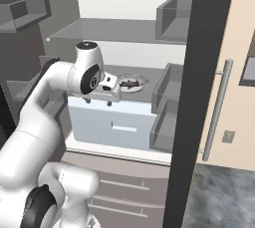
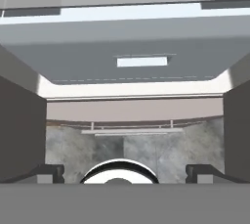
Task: Transport the fish from the fridge to the microwave and turn on the microwave.
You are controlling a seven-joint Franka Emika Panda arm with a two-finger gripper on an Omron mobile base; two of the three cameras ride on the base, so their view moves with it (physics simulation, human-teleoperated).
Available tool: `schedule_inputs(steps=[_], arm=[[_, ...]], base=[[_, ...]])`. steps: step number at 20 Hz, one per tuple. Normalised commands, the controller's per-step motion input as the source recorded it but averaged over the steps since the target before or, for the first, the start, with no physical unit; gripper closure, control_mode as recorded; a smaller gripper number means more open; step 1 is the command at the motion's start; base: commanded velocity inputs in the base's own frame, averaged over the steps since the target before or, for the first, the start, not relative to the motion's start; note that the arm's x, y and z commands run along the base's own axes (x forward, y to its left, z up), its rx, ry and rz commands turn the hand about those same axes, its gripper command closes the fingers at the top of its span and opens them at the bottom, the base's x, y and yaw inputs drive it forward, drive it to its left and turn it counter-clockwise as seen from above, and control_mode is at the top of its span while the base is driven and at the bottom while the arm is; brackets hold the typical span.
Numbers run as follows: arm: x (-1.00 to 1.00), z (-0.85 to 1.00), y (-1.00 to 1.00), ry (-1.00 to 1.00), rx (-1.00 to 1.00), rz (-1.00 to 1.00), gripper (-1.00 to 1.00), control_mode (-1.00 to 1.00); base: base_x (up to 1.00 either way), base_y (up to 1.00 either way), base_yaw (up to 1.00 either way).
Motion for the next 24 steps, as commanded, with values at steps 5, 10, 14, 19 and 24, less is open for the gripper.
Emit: schedule_inputs(steps=[5, 10, 14, 19, 24], arm=[[0.22, -0.04, -0.29, 0.02, 0.0, -0.07, -1.0, -1.0], [0.37, -0.16, -0.28, 0.0, 0.0, -0.01, -1.0, -1.0], [0.37, -0.15, -0.19, 0.06, 0.0, 0.0, -1.0, -1.0], [0.21, -0.05, -0.02, 0.09, 0.0, 0.0, -1.0, -1.0], [0.45, -0.17, 0.0, 0.03, 0.0, 0.0, -1.0, -1.0]], base=[[0.0, 0.0, 0.0], [0.0, 0.0, 0.0], [0.0, 0.0, 0.0], [0.0, 0.0, 0.0], [0.0, 0.0, 0.0]])
